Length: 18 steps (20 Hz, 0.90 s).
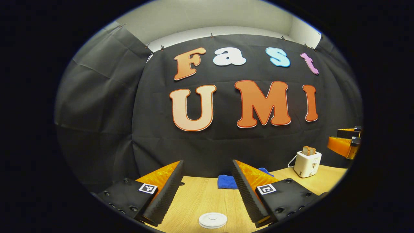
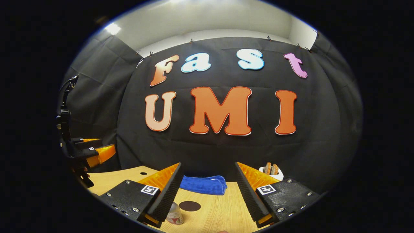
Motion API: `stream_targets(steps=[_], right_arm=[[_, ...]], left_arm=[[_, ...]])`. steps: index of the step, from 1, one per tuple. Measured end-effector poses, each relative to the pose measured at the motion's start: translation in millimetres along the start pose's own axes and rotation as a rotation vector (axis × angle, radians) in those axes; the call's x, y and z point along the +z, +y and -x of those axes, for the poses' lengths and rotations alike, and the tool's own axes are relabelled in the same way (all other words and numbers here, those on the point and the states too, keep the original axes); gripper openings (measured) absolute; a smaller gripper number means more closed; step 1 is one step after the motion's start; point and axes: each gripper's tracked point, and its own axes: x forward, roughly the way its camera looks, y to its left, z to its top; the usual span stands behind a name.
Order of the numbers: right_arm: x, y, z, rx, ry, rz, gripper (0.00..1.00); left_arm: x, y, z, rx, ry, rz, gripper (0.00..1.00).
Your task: Open the teacup lid with one hand, grasp the water bottle and pour water into the teacup with the other hand; after pouring, place the water bottle on the coaster and then close the teacup lid.
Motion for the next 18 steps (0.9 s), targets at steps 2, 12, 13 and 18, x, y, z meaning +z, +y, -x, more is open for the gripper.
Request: stream_targets(steps=[2, 12, 13, 18], right_arm=[[-4, 8, 1, 0.024, 0.003, -0.004, 0.95], [-60, 50, 4, 0.128, 0.105, -0.004, 0.95], [-68, 55, 4, 0.142, 0.116, -0.001, 0.95], [-98, 72, 6, 0.184, 0.168, 0.023, 0.95]], left_arm=[[-7, -1, 0, -0.006, 0.014, -0.004, 0.96], [-51, 2, -1, -0.019, 0.082, -0.009, 0.96], [-57, 2, -1, -0.019, 0.089, -0.012, 0.96], [-84, 5, -1, -0.029, 0.136, -0.044, 0.96]])
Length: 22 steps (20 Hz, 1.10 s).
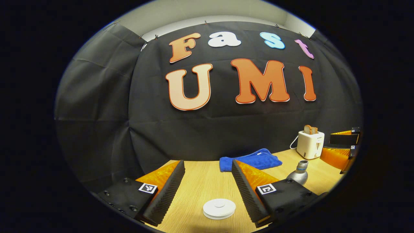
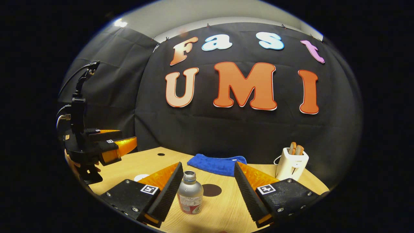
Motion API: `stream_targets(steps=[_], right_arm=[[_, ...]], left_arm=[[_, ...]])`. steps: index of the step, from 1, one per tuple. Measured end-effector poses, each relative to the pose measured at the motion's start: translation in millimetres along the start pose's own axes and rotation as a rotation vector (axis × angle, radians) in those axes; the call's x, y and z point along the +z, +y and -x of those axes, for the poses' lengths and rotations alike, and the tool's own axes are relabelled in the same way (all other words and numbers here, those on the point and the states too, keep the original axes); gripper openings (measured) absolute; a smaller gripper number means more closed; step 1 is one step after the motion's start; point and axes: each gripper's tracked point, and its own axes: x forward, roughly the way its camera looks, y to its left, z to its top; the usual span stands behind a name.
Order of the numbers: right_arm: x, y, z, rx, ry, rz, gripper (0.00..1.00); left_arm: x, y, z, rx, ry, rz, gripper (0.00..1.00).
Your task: Open the teacup lid with one hand, grasp the water bottle and pour water into the teacup with the other hand; after pouring, place the water bottle on the coaster and then close the teacup lid.
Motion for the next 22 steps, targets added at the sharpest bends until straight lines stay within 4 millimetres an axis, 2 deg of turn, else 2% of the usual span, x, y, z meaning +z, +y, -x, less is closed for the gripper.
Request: stream_targets(steps=[9, 17, 22], right_arm=[[-57, 18, -15, 0.045, 0.11, 0.016, 0.95], [-95, 32, -34, 0.093, 0.183, 0.016, 0.95], [-111, 38, -43, 0.119, 0.231, -0.01, 0.95]], left_arm=[[-51, -6, -6, -0.031, 0.095, -0.02, 0.96], [-94, -13, -19, -0.075, 0.152, 0.013, 0.99], [-126, -15, -26, -0.079, 0.233, 0.01, 0.98]])
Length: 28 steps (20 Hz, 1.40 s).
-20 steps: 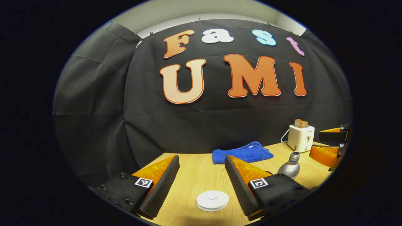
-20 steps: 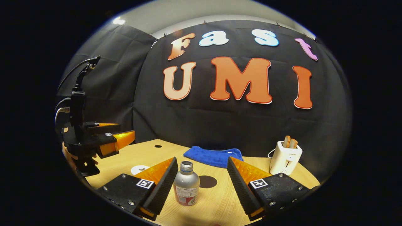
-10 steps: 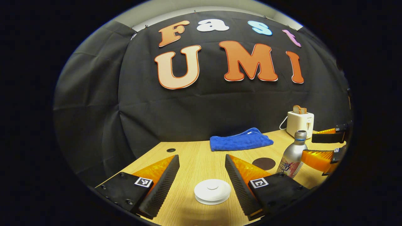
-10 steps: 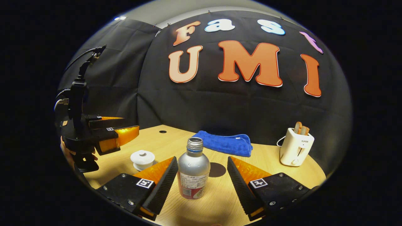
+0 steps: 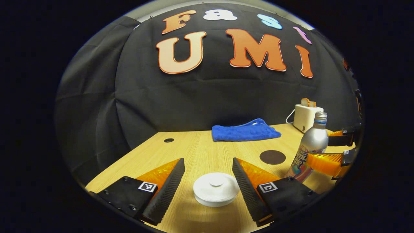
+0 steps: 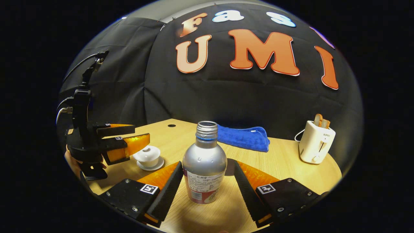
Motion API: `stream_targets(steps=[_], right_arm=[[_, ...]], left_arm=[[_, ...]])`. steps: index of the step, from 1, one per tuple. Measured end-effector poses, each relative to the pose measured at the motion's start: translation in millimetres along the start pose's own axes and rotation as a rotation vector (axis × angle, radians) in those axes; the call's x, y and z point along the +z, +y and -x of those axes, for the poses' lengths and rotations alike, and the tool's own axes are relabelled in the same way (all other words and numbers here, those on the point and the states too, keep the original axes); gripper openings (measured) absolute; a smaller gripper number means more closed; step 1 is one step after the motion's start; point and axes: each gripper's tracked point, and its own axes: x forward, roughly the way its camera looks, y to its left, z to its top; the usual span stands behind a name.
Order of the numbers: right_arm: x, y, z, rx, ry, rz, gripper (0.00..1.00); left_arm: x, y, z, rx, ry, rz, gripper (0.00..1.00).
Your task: Open the teacup lid with one hand, grasp the water bottle and pour water into the teacup with the other hand; after pouring, place the water bottle on the coaster and then close the teacup lid.
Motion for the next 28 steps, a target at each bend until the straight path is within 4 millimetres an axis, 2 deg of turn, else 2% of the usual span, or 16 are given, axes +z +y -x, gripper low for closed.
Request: stream_targets(steps=[3, 4, 6, 7, 10, 12, 14, 16, 19, 20, 21, 22, 28], right_arm=[[-8, 1, -5, 0.009, 0.024, 0.0, 0.95], [-11, 2, -7, 0.01, 0.031, 0.005, 0.95], [-15, 2, -9, 0.01, 0.037, 0.013, 0.95], [-16, 2, -9, 0.01, 0.041, 0.016, 0.95], [-20, 0, -12, 0.012, 0.046, 0.02, 0.95], [-22, 0, -13, 0.014, 0.049, 0.017, 0.95], [-24, -1, -13, 0.013, 0.053, 0.015, 0.95], [-25, -1, -15, 0.013, 0.055, 0.015, 0.95], [-29, -1, -17, 0.01, 0.064, 0.015, 0.95], [-30, -1, -18, 0.009, 0.068, 0.013, 0.95], [-30, 1, -19, 0.015, 0.07, 0.011, 0.95], [-31, 2, -20, 0.017, 0.075, 0.005, 0.94], [-32, 2, -23, 0.028, 0.092, -0.018, 0.81]], left_arm=[[-13, -5, -6, -0.011, 0.032, -0.001, 0.99], [-17, -6, -7, -0.018, 0.04, -0.003, 0.94], [-21, -10, -9, -0.026, 0.052, -0.015, 0.98], [-24, -12, -11, -0.027, 0.058, -0.024, 0.87], [-29, -15, -15, -0.02, 0.073, -0.042, 0.8], [-31, -17, -17, -0.024, 0.081, -0.027, 0.71], [-32, -19, -19, -0.025, 0.084, -0.027, 0.57], [-30, -19, -19, -0.024, 0.084, -0.029, 0.6], [-29, -19, -19, -0.019, 0.077, -0.022, 0.46], [-27, -15, -19, -0.012, 0.062, -0.011, 0.49], [-26, -18, -21, -0.02, 0.058, -0.009, 0.38], [-27, -19, -19, -0.022, 0.066, -0.013, 0.34], [-21, -11, -19, 0.002, 0.031, 0.008, 0.34]])
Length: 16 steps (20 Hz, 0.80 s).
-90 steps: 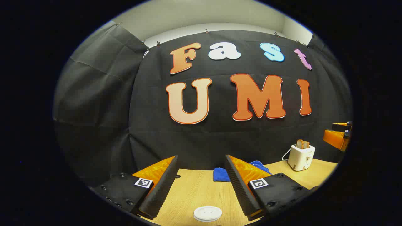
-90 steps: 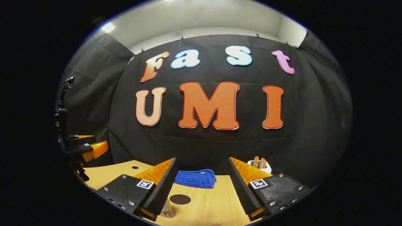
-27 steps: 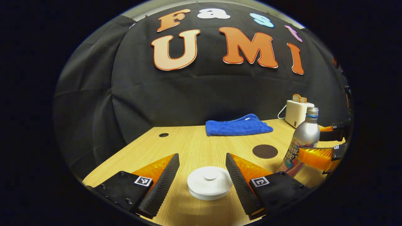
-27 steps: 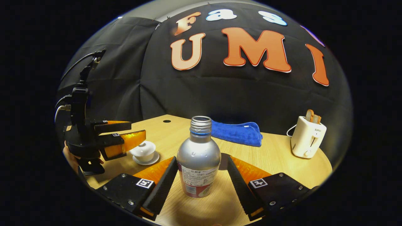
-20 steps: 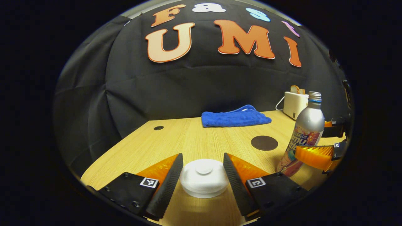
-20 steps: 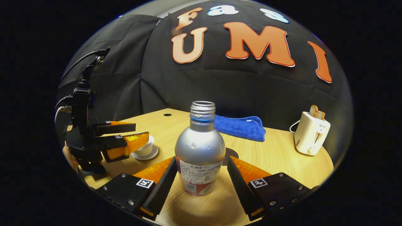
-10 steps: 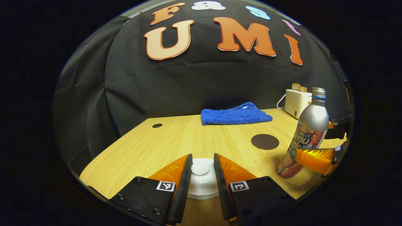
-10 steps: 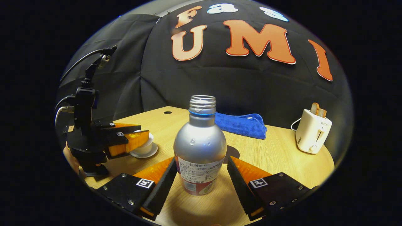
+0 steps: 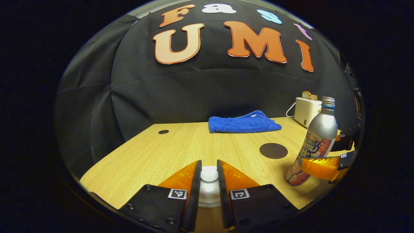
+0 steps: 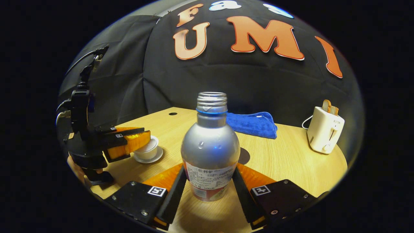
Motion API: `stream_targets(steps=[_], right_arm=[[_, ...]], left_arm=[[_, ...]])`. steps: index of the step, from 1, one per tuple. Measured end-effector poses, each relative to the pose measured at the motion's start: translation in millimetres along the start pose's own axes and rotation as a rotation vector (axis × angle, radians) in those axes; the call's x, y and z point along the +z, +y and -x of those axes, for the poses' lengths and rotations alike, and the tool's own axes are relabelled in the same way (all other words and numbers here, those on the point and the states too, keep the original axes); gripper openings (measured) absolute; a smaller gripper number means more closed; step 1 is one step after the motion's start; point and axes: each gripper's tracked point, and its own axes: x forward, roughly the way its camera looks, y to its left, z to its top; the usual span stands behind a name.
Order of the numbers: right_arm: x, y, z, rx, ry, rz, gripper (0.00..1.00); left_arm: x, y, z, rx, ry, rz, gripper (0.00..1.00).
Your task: Open the teacup lid with one hand, grasp the water bottle and pour water into the teacup with the other hand; after pouring, place the water bottle on the coaster and then close the teacup lid.
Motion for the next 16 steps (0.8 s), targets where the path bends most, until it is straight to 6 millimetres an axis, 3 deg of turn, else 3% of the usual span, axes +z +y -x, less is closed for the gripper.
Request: stream_targets(steps=[4, 6, 16], right_arm=[[7, -2, 1, -0.007, 0.0, 0.024, 0.8], [17, -5, 3, -0.02, -0.015, 0.063, 0.8], [39, -20, -5, -0.13, -0.01, 0.39, 0.81]], left_arm=[[13, 9, 4, 0.017, -0.034, 0.022, 0.3], [17, 14, 7, 0.025, -0.05, 0.028, 0.34], [31, 60, 30, 0.106, -0.097, 0.039, 0.31]])
